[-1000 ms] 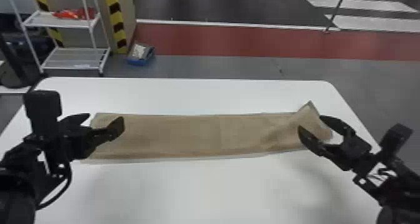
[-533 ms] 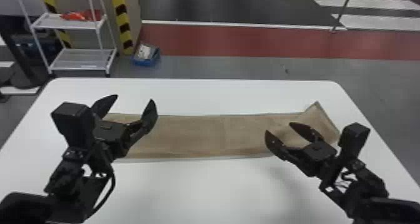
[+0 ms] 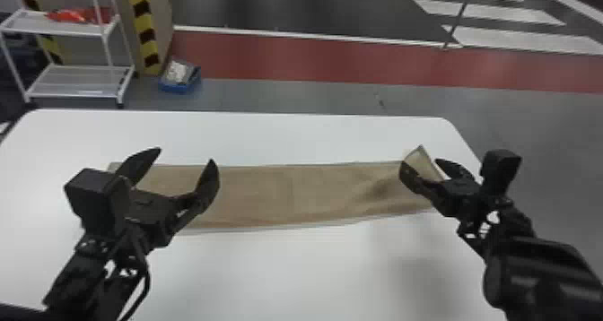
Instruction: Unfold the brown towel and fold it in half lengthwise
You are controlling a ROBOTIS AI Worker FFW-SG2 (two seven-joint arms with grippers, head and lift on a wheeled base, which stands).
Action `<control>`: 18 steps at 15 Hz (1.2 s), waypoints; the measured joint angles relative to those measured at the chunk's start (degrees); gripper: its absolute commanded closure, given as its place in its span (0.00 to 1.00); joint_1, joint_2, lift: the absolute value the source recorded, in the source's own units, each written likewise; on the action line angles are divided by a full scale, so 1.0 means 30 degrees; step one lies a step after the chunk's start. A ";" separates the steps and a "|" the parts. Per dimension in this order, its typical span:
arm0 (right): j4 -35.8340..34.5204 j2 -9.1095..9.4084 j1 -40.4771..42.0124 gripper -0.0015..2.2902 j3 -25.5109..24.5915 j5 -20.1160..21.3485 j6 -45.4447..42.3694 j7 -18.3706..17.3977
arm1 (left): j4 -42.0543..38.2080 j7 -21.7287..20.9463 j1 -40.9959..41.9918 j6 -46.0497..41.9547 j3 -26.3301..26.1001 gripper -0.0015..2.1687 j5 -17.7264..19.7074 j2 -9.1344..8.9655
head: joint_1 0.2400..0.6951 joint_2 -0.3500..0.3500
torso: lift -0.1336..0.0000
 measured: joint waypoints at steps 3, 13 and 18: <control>0.2845 -0.2031 -0.1997 0.10 -0.0660 0.0826 0.1024 0.0078 | 0.0381 -0.0013 0.0036 0.0001 -0.0355 0.06 -0.0341 0.0015 | 1.00 0.05 | 0.07; 0.3196 -0.2633 -0.2355 0.63 -0.1119 0.1511 0.4089 0.2281 | 0.0638 -0.0104 -0.0028 0.0002 -0.0409 0.06 -0.0744 -0.0034 | 1.00 0.02 | 0.07; 0.2017 -0.2588 -0.1698 0.66 -0.1723 0.1069 0.4510 0.3310 | 0.0686 -0.0070 -0.0051 0.0002 -0.0404 0.06 -0.0798 -0.0018 | 1.00 0.02 | 0.07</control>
